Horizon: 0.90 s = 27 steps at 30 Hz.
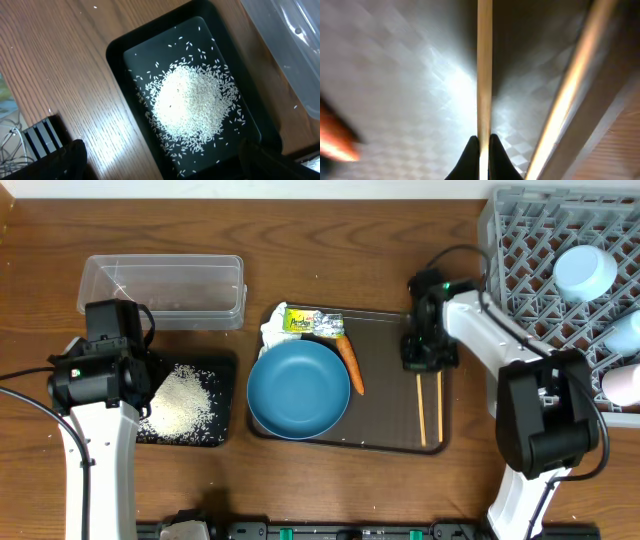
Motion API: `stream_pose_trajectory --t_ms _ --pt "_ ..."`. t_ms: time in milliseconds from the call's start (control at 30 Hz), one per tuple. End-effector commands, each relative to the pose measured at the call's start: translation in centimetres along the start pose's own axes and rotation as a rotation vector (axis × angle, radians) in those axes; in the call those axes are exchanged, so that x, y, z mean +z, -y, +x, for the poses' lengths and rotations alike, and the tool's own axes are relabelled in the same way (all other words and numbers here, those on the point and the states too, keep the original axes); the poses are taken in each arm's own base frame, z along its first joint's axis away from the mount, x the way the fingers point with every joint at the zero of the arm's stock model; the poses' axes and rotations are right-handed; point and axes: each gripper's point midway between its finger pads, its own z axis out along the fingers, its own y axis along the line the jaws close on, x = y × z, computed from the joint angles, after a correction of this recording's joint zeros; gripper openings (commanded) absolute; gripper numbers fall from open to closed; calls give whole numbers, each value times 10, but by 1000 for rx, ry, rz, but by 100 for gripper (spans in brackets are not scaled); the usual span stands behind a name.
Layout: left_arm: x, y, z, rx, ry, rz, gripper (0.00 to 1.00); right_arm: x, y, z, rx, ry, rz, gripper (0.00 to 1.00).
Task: Sort waste into correct bins and load items into the dishwasher rack
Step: 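Grasp one chopstick and carry it into the rack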
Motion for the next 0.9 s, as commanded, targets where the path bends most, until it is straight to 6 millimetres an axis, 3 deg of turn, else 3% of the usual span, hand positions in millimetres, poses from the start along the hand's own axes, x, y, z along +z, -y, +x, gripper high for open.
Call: stream_pose_trajectory --t_ms 0,200,300,467,633,867 --pt "-2 -1 -3 -13 7 1 99 -39 -3 -34 -29 112 -41 1" --pt "-2 -1 -3 -13 7 1 99 -99 13 -76 -72 270 -53 1" --pt "-2 -1 -3 -13 7 1 99 -125 38 -98 -46 359 -28 1" --pt "-2 -1 -3 -13 6 1 99 -163 97 -128 39 499 -9 1" --pt "-2 -1 -3 -13 6 1 99 -183 156 -143 119 596 5 1" --pt "-2 -1 -3 -13 6 1 99 -196 195 -152 131 679 2 1"
